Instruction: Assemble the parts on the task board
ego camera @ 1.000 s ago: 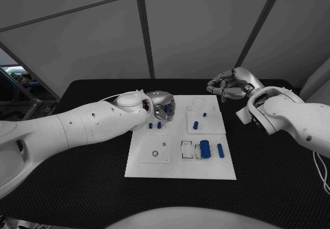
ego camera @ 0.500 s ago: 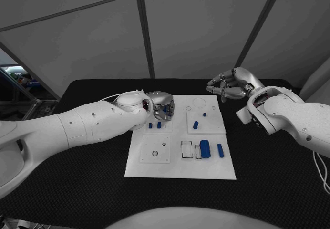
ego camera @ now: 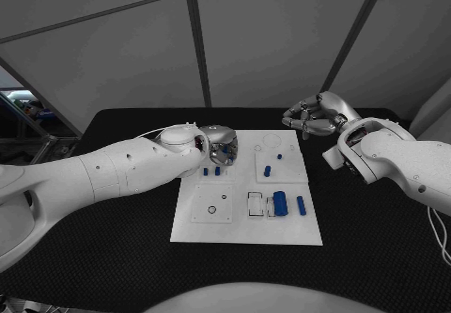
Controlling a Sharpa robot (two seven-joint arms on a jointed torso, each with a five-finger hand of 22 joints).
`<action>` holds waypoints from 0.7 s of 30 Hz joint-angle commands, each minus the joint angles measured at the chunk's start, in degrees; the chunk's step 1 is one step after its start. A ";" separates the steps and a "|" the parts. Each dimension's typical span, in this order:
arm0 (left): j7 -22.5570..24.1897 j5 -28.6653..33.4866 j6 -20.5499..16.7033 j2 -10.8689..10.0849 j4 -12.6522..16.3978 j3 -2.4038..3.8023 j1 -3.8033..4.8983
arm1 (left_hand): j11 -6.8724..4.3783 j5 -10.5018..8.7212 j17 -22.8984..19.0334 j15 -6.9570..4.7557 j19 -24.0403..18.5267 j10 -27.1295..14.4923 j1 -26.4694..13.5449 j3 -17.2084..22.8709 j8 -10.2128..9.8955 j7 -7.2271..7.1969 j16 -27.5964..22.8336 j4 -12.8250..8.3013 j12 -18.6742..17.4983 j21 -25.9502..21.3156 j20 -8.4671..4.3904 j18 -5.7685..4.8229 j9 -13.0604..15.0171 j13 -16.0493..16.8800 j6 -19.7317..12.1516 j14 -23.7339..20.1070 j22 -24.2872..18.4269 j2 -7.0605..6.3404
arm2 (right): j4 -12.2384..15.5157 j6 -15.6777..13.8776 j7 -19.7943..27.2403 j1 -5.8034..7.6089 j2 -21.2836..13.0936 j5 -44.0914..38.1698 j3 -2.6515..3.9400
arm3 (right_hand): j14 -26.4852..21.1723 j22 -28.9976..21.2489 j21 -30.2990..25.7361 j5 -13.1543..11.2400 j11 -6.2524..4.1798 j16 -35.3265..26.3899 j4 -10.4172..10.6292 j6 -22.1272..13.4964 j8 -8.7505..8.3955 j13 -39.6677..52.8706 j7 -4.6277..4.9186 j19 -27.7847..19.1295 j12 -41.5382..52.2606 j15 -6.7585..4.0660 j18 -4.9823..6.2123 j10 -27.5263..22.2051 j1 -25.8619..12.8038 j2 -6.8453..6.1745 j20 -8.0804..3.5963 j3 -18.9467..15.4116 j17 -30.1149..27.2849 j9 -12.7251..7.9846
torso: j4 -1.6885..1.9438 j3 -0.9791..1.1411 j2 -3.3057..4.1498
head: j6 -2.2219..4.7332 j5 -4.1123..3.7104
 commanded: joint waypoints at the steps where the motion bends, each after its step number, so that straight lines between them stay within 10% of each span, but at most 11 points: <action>1: 0.26 0.63 0.65 0.02 -0.11 -0.05 -0.07 | -0.06 -0.40 0.39 0.00 0.48 0.84 0.53 0.76 -0.41 0.09 0.47 -0.23 -0.70 0.64 -0.09 -2.26 -0.01 -0.09 0.59 0.67 0.58 0.02 | 0.15 0.05 0.23 0.08 -0.01 -0.18 0.04 | 0.98 -0.04 -0.27 0.33 -0.11 -0.19 0.01 -0.29 0.14 0.03 -0.07 0.05 0.09 -0.39 1.06 -0.14 0.66 0.14 -0.10 0.29 0.07 0.07 | 0.02 -0.02 -0.03 | 0.04 0.03; 16: 1.30 2.72 -2.15 -1.53 1.58 0.17 -0.19 | -0.14 -0.46 2.54 -0.05 1.52 2.50 0.04 2.31 -1.17 0.26 1.59 -1.28 -2.42 3.41 -0.19 -2.63 0.07 0.01 1.74 1.96 3.00 0.07 | 0.12 -0.11 0.33 0.07 -0.01 -0.19 0.04 | 0.97 -0.03 -0.27 0.34 -0.12 -0.22 0.02 -0.27 0.20 0.04 -0.08 0.08 0.11 -0.40 1.06 -0.12 0.70 0.20 -0.11 0.37 0.04 0.09 | 0.03 -0.02 0.00 | 0.37 0.06; 21: 1.28 3.13 -3.07 -2.64 2.72 1.66 -0.20 | -0.10 -0.49 2.83 -0.03 1.60 2.68 -0.18 2.44 -1.33 0.31 1.76 -1.40 -2.74 3.63 -0.22 -2.65 0.06 0.01 1.86 2.16 3.24 -0.03 | 0.03 -0.17 0.33 0.07 -0.02 -0.21 0.04 | 0.97 -0.03 -0.27 0.34 -0.12 -0.22 0.02 -0.27 0.20 0.04 -0.08 0.08 0.11 -0.40 1.06 -0.12 0.70 0.20 -0.11 0.37 0.04 0.09 | 0.04 0.01 0.00 | 0.46 0.13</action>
